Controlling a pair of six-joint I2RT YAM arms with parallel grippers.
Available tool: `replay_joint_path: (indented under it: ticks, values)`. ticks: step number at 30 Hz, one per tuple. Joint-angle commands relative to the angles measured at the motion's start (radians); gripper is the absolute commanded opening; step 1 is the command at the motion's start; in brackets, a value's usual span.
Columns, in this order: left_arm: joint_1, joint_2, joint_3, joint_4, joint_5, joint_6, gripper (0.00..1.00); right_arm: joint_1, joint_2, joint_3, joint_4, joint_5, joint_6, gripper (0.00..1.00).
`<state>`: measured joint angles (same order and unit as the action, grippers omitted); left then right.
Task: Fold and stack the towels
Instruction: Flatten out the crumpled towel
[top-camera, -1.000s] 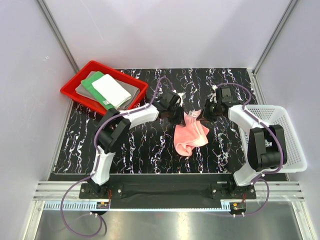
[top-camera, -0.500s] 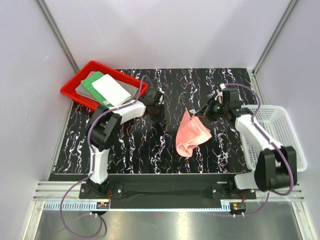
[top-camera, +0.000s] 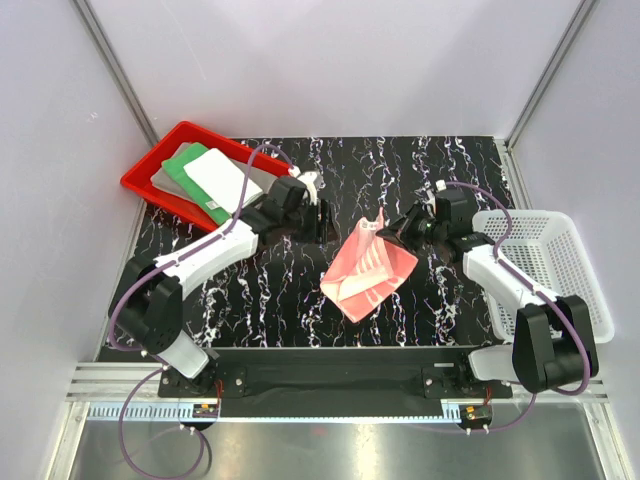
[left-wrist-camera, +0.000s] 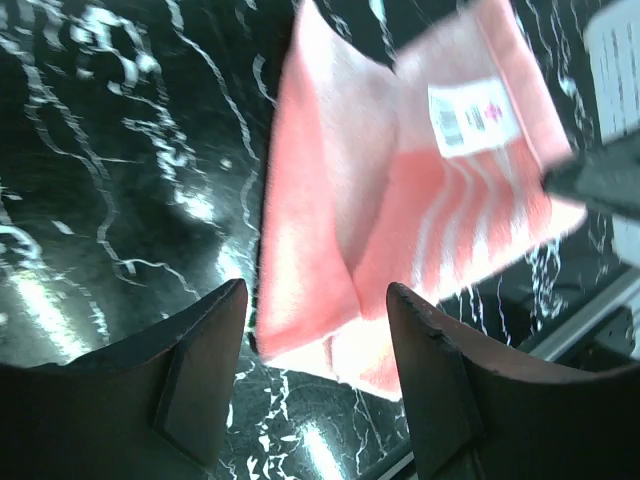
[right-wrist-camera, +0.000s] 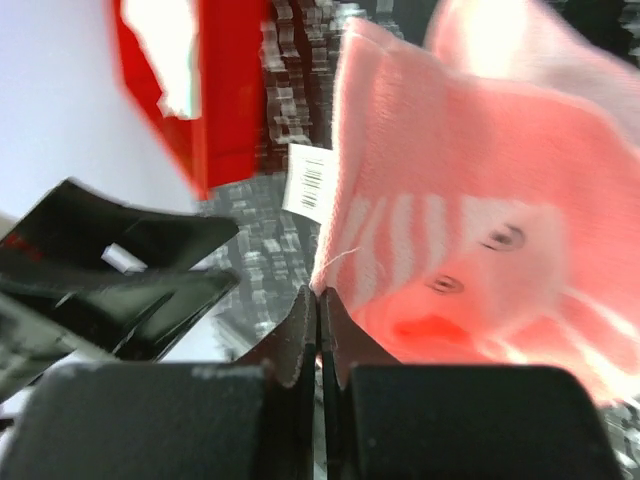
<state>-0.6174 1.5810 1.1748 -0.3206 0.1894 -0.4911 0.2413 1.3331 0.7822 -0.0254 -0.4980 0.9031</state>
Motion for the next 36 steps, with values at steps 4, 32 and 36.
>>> replay_joint_path:
  ticks: [4, 32, 36]
  values:
    - [-0.036, 0.027, -0.046, 0.009, -0.002, 0.075, 0.63, 0.000, -0.103, 0.040, -0.339, 0.235, -0.194, 0.00]
    - [-0.331, 0.152, -0.093, 0.189, -0.321, 0.577, 0.58, 0.000, -0.417, -0.129, -0.611, 0.490, -0.217, 0.14]
    - [-0.331, 0.174, -0.092, 0.196, -0.318, 0.592, 0.57, -0.002, -0.452, -0.170, -0.573, 0.467, -0.196, 0.15]
